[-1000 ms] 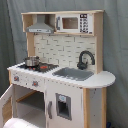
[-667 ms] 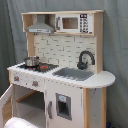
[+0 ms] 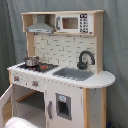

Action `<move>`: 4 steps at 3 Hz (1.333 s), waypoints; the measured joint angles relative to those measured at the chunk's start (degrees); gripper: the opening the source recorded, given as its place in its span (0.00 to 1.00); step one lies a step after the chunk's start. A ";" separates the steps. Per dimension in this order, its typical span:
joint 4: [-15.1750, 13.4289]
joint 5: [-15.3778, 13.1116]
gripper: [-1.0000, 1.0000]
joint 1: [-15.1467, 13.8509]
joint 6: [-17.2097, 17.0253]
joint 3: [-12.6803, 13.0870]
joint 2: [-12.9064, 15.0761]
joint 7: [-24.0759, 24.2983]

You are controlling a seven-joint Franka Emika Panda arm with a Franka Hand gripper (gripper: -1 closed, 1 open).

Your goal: Play with the kitchen

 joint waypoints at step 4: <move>2.82 -0.14 1.00 -2.22 0.28 5.81 -1.15 26.83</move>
